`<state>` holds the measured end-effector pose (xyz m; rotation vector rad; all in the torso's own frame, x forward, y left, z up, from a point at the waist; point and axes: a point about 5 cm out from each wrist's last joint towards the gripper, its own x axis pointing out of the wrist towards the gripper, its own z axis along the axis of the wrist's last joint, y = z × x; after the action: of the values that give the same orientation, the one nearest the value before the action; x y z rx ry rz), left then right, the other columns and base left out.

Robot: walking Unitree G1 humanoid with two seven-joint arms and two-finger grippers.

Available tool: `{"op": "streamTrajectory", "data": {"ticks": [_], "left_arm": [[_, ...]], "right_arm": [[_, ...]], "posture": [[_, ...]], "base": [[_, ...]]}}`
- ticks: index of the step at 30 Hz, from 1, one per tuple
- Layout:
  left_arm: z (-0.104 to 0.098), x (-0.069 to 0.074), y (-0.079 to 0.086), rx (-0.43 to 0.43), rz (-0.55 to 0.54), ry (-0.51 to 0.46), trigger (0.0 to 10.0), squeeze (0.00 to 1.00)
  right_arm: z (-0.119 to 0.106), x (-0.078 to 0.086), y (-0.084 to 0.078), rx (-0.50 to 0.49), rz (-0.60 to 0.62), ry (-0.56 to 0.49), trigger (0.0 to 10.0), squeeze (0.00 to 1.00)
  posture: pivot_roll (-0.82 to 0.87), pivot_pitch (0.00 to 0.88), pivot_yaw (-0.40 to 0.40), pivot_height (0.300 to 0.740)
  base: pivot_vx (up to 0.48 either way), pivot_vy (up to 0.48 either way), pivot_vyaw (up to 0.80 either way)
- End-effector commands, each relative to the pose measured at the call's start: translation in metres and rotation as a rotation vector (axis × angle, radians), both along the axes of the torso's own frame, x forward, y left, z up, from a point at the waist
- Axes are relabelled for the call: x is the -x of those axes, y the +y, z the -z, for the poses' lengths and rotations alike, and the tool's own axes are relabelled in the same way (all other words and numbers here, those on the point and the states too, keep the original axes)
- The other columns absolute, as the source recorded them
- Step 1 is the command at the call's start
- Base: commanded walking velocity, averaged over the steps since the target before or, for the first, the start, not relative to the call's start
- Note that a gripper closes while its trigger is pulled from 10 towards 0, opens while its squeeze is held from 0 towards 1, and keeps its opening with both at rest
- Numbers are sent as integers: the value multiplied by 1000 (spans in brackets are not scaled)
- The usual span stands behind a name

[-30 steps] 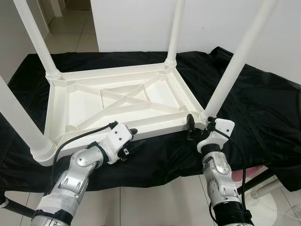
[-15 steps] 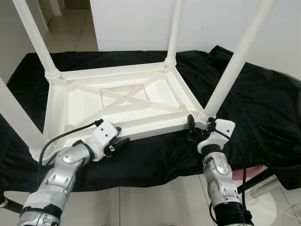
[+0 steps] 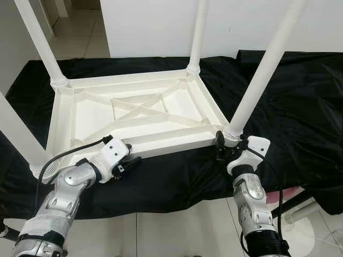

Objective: Building children table

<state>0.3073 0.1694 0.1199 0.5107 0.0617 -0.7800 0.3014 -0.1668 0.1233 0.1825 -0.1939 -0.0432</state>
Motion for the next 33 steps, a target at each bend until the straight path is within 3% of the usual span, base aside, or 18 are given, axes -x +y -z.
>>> {"op": "streamTrajectory", "data": {"ticks": [1, 3, 5, 6, 7, 12, 16, 17, 18, 19, 20, 23, 24, 26, 27, 31, 32, 33], "left_arm": [[-1, -4, 3, 19, -68, -23, 4627, 0], [-2, -4, 1, 23, -64, -24, 4627, 0], [-3, -5, -6, 34, -38, -25, 2510, 0], [-4, -5, -9, 37, -24, -26, 2392, 0], [-4, -5, -12, 44, -13, -23, 824, 0], [-5, -5, -23, 67, 21, -22, 627, 0], [-4, -4, -33, 74, 48, -28, 3373, 0], [-4, -4, -33, 74, 48, -28, 3373, 0], [-5, -3, -39, 86, 60, -31, 6627, 0], [-5, -3, -39, 86, 60, -31, 6627, 0], [-6, -3, -44, 110, 69, -20, 10000, 0], [-7, -1, -51, 147, 90, 2, 10000, 0], [-7, 0, -52, 181, 99, 26, 10000, 871], [-7, 0, -52, 181, 99, 26, 10000, 871], [-9, 1, -53, 214, 111, 39, 10000, 1000], [-12, 2, -52, 245, 96, 21, 10000, 1000], [-17, 3, -50, 267, 75, -10, 10000, 0], [-20, 4, -48, 283, 58, -34, 10000, 0]], "right_arm": [[3, -1, -2, 0, 12, 18, 10000, 0], [3, -1, -2, 0, 14, 17, 10000, 0], [2, -2, -3, 0, 16, 16, 10000, 0], [2, -3, -3, 1, 17, 15, 10000, 0], [1, -3, -4, 1, 17, 14, 10000, 0], [0, -5, -3, 1, 17, 10, 10000, 0], [0, -5, -2, 0, 16, 9, 10000, 0], [0, -5, -2, 0, 16, 9, 10000, 0], [0, -6, -1, -1, 16, 9, 10000, 0], [0, -6, -1, -1, 16, 9, 10000, 0], [0, -6, -1, -2, 16, 8, 10000, 0], [0, -7, 0, -3, 18, 7, 10000, 0], [0, -7, 0, -3, 19, 5, 10000, 0], [0, -7, 0, -3, 19, 5, 10000, 0], [0, -7, -1, -3, 21, 3, 10000, 0], [0, -6, -1, -3, 25, 2, 10000, 0], [1, -6, -2, -4, 29, 1, 10000, 0], [1, -5, -2, -4, 32, 1, 10000, 0]], "posture": [[-50, 78, -21, 740], [-50, 78, -21, 740], [-50, 75, -21, 740], [-50, 75, -21, 740], [-50, 75, -21, 740], [-50, 70, -20, 740], [-49, 69, -20, 740], [-49, 69, -20, 740], [-49, 68, -19, 740], [-49, 68, -19, 740], [-49, 67, -16, 740], [-50, 66, -13, 740], [-50, 66, -10, 740], [-50, 66, -10, 740], [-49, 66, -9, 740], [-48, 67, -4, 740], [-43, 70, -1, 740], [-42, 70, -1, 740]], "base": [[0, 0, 0], [0, 0, 0], [0, 0, 0], [0, 0, 0], [0, 0, 0], [0, 0, 0], [0, 0, 0], [0, 0, 0], [0, 0, 0], [0, 0, 0], [0, 0, 0], [0, 0, 0], [0, 0, 0], [0, 0, 0], [0, 0, 0], [0, 0, 0], [0, 0, 0], [0, 0, 0]]}}
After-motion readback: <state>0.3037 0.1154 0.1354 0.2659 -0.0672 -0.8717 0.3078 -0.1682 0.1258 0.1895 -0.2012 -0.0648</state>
